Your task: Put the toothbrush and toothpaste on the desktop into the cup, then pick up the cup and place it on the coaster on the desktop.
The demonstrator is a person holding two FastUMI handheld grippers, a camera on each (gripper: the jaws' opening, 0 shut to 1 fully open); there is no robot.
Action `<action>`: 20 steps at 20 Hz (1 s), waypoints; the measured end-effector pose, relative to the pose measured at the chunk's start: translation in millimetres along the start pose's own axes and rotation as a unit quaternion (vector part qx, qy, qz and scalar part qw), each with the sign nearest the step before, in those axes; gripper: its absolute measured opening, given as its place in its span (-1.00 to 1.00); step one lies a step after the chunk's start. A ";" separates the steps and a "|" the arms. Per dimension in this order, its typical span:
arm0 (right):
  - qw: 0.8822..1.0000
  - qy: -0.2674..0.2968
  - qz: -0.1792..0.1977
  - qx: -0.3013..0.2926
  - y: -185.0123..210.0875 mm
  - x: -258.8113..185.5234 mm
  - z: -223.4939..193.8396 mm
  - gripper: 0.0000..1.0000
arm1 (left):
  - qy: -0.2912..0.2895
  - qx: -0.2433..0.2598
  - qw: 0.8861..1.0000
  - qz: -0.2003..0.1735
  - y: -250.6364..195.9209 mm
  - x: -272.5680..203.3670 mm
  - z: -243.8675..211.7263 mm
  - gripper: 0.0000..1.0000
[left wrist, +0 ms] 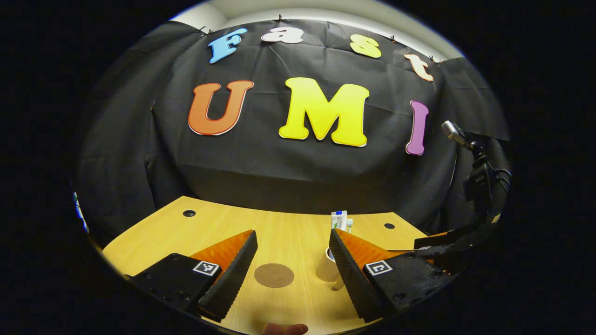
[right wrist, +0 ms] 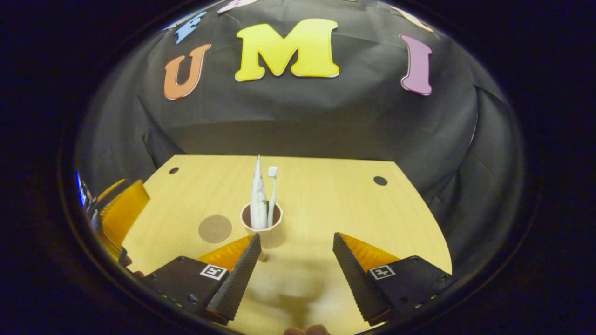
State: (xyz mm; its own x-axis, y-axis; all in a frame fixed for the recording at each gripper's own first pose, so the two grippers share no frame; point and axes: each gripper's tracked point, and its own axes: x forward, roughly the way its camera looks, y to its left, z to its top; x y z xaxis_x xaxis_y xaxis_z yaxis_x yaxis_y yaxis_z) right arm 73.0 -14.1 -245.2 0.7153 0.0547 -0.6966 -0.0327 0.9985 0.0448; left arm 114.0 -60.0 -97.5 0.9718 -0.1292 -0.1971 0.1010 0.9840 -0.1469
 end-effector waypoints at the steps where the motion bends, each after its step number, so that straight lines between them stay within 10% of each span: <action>1: 1.000 0.016 0.002 0.001 5.5 4.2 -2.7 0.89 | -0.001 0.004 1.000 0.006 7.7 -3.0 4.7 0.96; 20: 0.957 0.284 -0.010 0.056 57.0 95.6 -51.4 0.82 | 0.010 -0.010 0.997 0.076 105.7 -7.9 45.6 0.96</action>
State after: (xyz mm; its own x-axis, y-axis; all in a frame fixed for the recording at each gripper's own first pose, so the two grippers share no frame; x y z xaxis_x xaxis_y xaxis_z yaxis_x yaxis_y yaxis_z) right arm 103.6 48.5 -346.1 0.2200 0.0643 -0.9734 0.0743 0.9938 0.0824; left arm 126.7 50.7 -67.2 0.9709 0.0193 -0.2388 -0.0526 0.9896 -0.1337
